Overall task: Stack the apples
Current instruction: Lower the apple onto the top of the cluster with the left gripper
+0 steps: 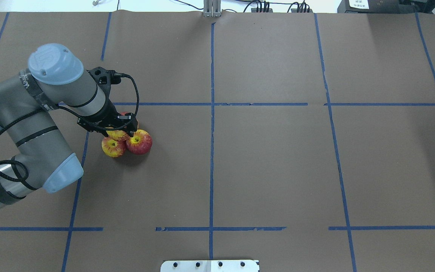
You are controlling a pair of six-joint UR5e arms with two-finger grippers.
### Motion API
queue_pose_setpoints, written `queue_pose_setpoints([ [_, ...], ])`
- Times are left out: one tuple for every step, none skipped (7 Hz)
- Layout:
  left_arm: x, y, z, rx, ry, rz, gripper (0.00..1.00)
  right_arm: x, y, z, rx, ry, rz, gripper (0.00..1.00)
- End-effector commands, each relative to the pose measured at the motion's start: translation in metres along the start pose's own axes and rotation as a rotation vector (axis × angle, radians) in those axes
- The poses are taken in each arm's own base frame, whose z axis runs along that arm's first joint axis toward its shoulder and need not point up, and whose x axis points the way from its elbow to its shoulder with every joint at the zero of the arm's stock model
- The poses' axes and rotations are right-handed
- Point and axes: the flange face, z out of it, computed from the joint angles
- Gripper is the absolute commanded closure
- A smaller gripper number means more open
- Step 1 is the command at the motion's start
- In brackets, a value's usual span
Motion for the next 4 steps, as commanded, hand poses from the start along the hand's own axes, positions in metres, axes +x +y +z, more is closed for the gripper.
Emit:
queue_pose_setpoints([
  [0.0008,-0.0006,0.0004,0.003,0.003,0.004,0.89,0.0000,0.0000,0.0000,0.000,0.000,0.000,0.00],
  [0.0001,-0.0012,0.0020,0.001,0.003,0.002,0.70,0.0000,0.0000,0.0000,0.000,0.000,0.000,0.00],
  [0.0005,-0.0009,0.0019,-0.002,0.007,0.003,0.64,0.0000,0.0000,0.0000,0.000,0.000,0.000,0.00],
  [0.0006,-0.0007,0.0019,-0.003,0.007,0.003,0.46,0.0000,0.0000,0.0000,0.000,0.000,0.000,0.00],
])
